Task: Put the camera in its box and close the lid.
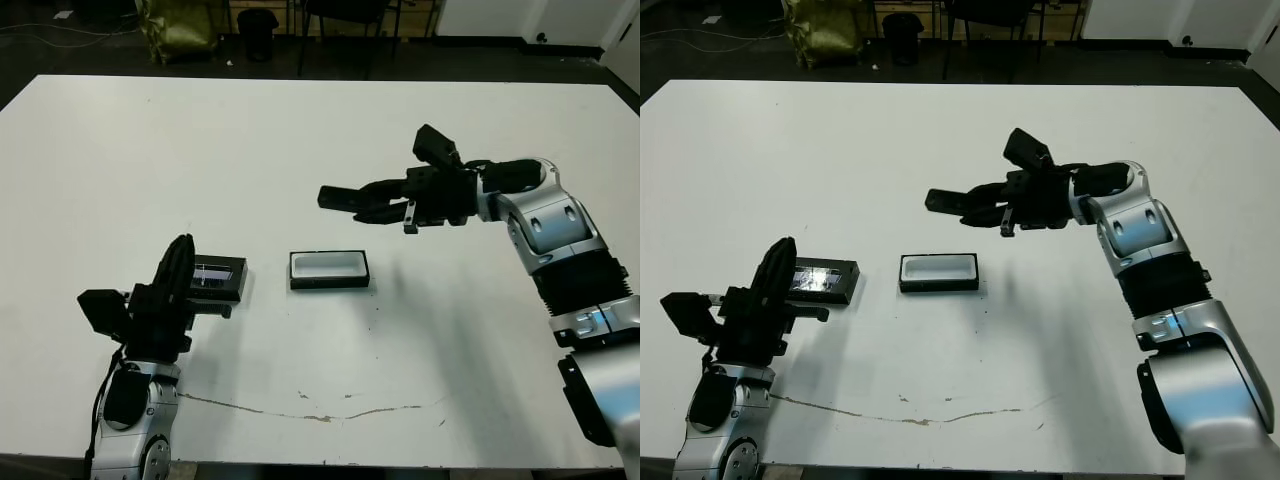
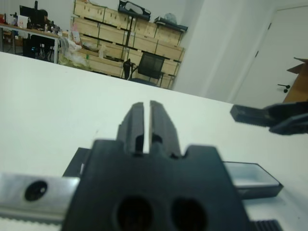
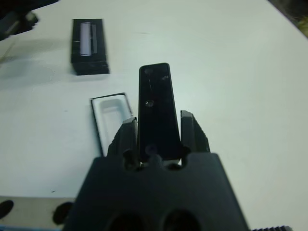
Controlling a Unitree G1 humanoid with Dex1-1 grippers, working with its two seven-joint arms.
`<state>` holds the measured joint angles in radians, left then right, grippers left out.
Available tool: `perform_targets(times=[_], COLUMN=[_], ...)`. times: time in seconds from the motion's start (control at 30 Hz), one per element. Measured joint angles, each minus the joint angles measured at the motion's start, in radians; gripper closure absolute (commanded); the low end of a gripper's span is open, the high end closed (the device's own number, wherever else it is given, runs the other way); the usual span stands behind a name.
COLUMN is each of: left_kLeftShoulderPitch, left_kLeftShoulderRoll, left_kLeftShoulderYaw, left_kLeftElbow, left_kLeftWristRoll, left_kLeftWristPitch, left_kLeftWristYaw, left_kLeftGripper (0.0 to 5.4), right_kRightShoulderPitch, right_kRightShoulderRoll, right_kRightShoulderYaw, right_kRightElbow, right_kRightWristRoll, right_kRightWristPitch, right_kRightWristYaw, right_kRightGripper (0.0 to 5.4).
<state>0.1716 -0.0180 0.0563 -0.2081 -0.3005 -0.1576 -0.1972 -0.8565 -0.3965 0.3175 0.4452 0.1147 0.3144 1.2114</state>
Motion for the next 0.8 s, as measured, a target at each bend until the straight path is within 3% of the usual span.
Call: perform_targets(times=[0.37, 0.8], left_kLeftShoulderPitch=[-0.004, -0.006], left_kLeftShoulderRoll=[0.0, -0.001], left_kLeftShoulderYaw=[-0.001, -0.002], left_kLeftElbow=[-0.004, 0.005], left_kLeftWristRoll=[-0.001, 0.006], left_kLeftWristPitch=[0.013, -0.008], left_kLeftWristYaw=[0.001, 0.002], left_kLeftGripper=[5.4, 5.4], right_kRightShoulderPitch=[-0.012, -0.015], right_kRightShoulderRoll=[0.025, 0.051], right_kRightShoulderYaw=[0.053, 0.079], right_kRightElbow=[0.074, 0.094], right_kRightWristRoll=[-0.019, -0.044], right_kRightWristPitch=[0.004, -0.005], right_kRightWristYaw=[0.115, 0.154], right_kRightGripper=[4.76, 4.76])
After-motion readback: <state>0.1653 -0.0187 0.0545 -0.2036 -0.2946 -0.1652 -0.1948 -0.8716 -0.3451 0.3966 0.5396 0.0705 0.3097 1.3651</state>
